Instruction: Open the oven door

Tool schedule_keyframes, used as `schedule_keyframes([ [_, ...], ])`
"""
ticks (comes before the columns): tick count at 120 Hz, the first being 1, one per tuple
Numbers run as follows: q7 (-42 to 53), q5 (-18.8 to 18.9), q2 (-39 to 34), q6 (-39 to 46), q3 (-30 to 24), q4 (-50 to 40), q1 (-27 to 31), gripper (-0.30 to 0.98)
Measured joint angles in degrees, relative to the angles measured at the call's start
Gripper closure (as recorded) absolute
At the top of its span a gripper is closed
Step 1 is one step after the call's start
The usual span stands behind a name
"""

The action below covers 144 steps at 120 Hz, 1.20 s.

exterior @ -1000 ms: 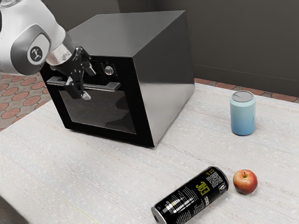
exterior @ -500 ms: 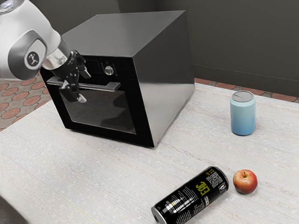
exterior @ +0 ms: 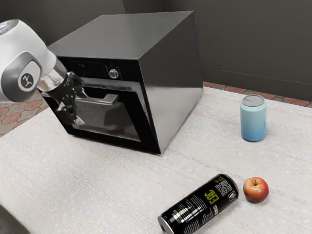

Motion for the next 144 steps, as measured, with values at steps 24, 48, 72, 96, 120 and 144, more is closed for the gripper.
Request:
schedule_keyframes([
  [24, -0.25, 0.45, -7.5, 2.21, 0.01, -7.53, 1.89, 0.0],
  [48, -0.39, 0.67, -18.63, 3.27, -0.05, -16.66, 7.72, 0.0],
  [72, -3.9, 2.14, -22.22, -3.23, -15.84, -3.53, 7.79, 0.0],
  [96, -9.26, 1.99, -6.18, -15.39, -26.31, 13.18, -6.74, 0.0],
  [120, -12.57, -2.17, 0.12, -19.7, -23.35, 11.15, -7.31, 0.0],
  [144, -18.98, -5.62, -0.01, -20.99, -17.19, 7.11, -6.37, 0.0],
])
